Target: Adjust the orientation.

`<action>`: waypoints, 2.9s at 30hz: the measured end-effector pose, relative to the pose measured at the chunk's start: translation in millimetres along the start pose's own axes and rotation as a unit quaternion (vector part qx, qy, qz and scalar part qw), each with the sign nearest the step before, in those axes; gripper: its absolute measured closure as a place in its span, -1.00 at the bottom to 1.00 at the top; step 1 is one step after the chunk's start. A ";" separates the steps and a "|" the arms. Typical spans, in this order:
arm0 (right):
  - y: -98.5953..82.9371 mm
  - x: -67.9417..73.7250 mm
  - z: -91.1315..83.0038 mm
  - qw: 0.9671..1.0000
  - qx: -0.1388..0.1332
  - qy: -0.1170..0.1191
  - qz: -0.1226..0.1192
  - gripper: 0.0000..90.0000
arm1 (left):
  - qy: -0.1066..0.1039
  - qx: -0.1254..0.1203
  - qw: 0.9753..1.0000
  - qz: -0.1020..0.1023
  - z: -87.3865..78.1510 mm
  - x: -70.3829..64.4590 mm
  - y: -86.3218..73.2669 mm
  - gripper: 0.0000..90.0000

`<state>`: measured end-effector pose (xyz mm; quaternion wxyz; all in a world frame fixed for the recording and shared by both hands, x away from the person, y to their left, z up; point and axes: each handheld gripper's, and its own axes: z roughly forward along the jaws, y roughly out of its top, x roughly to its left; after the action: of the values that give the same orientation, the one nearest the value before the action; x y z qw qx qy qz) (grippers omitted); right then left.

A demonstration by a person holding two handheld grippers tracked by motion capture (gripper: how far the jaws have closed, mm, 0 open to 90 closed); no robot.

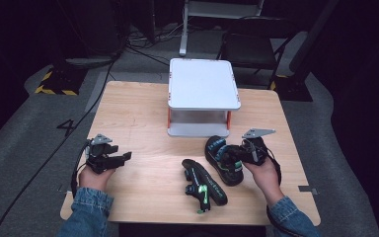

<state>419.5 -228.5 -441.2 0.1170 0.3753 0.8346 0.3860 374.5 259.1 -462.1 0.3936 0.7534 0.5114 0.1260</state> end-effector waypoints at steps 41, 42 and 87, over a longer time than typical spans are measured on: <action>8.0 104.7 -31.1 0.990 -0.019 0.073 -0.120 -0.03 | -0.017 0.012 1.000 0.015 21.0 -6.0 15.0 -0.22; 7.2 107.4 -29.5 0.989 -0.016 0.075 -0.125 -0.04 | -0.019 0.012 1.000 0.014 21.5 -5.9 15.3 -0.22; -1.7 106.0 -24.4 0.980 0.034 -0.025 -0.196 -0.02 | -0.020 0.020 0.999 0.026 25.1 -9.3 18.7 -0.23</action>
<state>333.5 -166.8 -415.9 0.1980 0.2177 0.9015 0.3172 397.8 236.3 -463.1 0.3848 0.7768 0.4859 0.1109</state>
